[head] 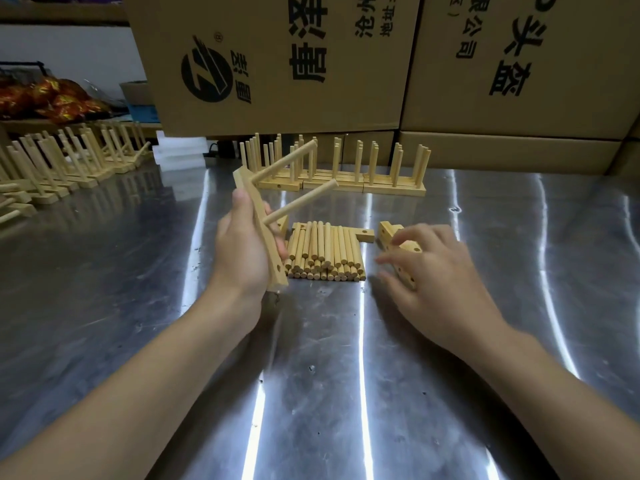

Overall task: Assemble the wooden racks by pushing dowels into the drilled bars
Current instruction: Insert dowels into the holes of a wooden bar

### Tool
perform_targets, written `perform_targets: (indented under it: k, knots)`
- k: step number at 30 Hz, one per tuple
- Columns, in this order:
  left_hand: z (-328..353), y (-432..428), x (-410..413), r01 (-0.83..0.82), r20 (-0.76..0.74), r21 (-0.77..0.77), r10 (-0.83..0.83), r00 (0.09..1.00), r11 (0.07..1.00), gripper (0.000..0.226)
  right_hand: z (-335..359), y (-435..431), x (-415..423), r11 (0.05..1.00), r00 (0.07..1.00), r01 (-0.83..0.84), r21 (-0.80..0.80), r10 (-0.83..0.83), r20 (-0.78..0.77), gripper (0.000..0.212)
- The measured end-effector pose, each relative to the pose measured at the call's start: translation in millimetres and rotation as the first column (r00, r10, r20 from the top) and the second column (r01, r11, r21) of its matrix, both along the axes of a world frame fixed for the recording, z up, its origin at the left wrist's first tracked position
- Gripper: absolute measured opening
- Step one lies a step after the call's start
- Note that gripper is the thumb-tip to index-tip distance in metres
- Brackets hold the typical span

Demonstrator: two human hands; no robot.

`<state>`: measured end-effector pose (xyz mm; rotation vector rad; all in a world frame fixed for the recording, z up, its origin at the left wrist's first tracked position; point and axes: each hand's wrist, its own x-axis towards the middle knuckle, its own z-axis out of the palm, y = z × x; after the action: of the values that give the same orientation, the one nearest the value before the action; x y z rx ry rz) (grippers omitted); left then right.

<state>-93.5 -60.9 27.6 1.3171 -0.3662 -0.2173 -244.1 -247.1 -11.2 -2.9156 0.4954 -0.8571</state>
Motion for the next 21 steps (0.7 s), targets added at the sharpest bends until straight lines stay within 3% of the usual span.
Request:
perform_targets:
  k: [9, 21]
  knots:
    - [-3.1, -1.2, -0.9, -0.016, 0.066, 0.015, 0.015, 0.998, 1.000, 0.051, -10.6, 7.0, 14.0, 0.996, 0.991, -0.033, -0.078, 0.023, -0.133, 0.050]
    - [-2.4, -2.3, 3.6, -0.065, 0.032, 0.004, 0.064, 0.997, 0.998, 0.049, -9.9, 6.8, 18.8, 1.000, 0.997, -0.017, -0.024, 0.015, -0.070, 0.036]
